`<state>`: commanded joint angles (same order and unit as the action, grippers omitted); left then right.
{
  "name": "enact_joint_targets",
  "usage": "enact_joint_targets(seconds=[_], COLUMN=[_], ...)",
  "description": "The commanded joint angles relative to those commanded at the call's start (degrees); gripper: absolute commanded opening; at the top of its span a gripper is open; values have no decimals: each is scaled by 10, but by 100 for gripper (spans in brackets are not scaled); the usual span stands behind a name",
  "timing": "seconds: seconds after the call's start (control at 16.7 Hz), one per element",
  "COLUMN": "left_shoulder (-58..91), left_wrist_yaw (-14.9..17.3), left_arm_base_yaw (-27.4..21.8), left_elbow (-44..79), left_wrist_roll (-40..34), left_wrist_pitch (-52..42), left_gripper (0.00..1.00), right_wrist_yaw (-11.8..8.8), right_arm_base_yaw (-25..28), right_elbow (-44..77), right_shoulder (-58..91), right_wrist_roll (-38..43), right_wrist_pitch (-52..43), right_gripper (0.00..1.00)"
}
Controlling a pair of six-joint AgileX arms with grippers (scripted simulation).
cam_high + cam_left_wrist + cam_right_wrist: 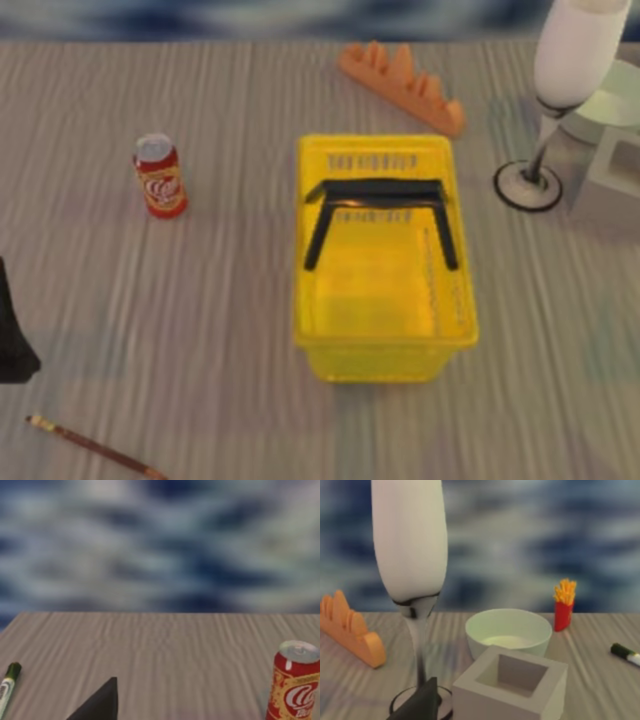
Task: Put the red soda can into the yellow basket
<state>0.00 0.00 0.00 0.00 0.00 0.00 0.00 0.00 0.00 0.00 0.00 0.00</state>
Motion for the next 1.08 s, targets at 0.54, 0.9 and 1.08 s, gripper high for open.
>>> enact_joint_targets(seconds=[0.54,0.9,1.08], left_shoulder=[100,373,568], left_wrist_yaw=[14,27,31], left_arm_base_yaw=[-27,-65,-82], left_elbow=[153,435,588], left_wrist_roll=[40,115,159], left_wrist_pitch=[-65,-247,-376], left_gripper=[100,100,100], right_wrist_yaw=[0,0,0], right_arm_base_yaw=[0,0,0], right_elbow=[0,0,0], right_shoulder=[0,0,0], right_wrist_roll=[0,0,0], right_wrist_pitch=[0,0,0], right_gripper=[100,100,100])
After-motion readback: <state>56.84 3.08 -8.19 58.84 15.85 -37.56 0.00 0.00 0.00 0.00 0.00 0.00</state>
